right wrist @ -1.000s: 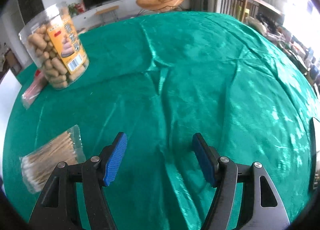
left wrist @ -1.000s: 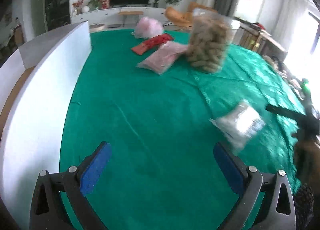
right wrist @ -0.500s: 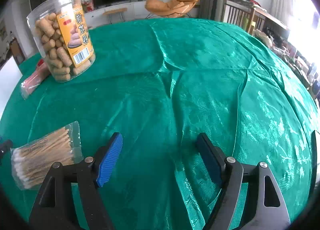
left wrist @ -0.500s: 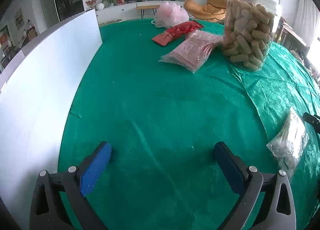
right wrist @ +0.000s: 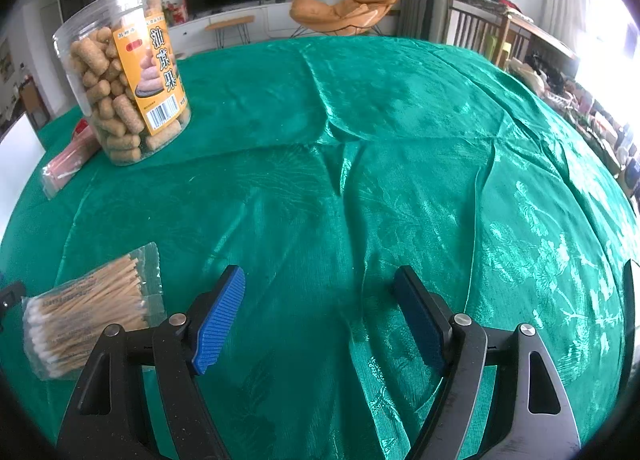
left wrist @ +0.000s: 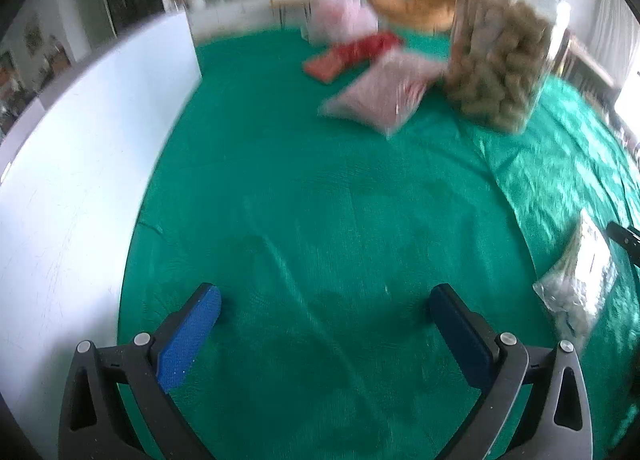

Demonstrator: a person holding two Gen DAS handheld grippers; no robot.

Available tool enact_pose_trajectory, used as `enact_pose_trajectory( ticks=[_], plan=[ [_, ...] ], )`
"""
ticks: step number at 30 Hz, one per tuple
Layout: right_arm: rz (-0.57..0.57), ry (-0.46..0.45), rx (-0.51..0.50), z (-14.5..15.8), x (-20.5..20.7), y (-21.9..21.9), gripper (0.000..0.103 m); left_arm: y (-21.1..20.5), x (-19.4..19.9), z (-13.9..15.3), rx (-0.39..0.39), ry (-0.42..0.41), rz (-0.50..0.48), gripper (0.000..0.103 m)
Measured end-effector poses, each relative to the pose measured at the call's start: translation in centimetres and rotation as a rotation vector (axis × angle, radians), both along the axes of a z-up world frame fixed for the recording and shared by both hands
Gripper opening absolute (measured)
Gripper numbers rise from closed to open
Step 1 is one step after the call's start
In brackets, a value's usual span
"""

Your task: Organize soft objects

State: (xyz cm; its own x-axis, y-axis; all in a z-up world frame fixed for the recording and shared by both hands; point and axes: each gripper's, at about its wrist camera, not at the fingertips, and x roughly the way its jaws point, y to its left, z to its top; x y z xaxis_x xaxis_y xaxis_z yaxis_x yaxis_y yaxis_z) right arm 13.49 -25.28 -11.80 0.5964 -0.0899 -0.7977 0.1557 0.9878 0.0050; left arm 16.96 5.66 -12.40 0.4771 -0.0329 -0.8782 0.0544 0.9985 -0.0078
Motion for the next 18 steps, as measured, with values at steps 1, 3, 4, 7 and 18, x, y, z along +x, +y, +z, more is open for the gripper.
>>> enact_pose_trajectory(
  ticks=[1,3,4,7,18],
  plan=[
    [0.000,0.000,0.001,0.0,0.0,0.0,0.080,0.0,0.6,0.6,-0.014,0.046,-0.002,0.102],
    [0.001,0.000,0.000,0.0,0.0,0.0,0.080,0.0,1.4,3.4,-0.072,0.014,-0.016,0.102],
    [0.001,0.000,0.000,0.0,0.0,0.0,0.080,-0.1,1.8,4.6,-0.077,-0.012,-0.020,0.102],
    [0.001,0.000,0.001,0.0,-0.1,0.0,0.080,-0.7,5.4,8.3,-0.037,-0.097,-0.055,0.102],
    [0.003,0.000,0.002,0.0,-0.2,0.2,0.081,-0.5,23.0,2.4,0.018,-0.007,-0.103,0.071]
  ],
)
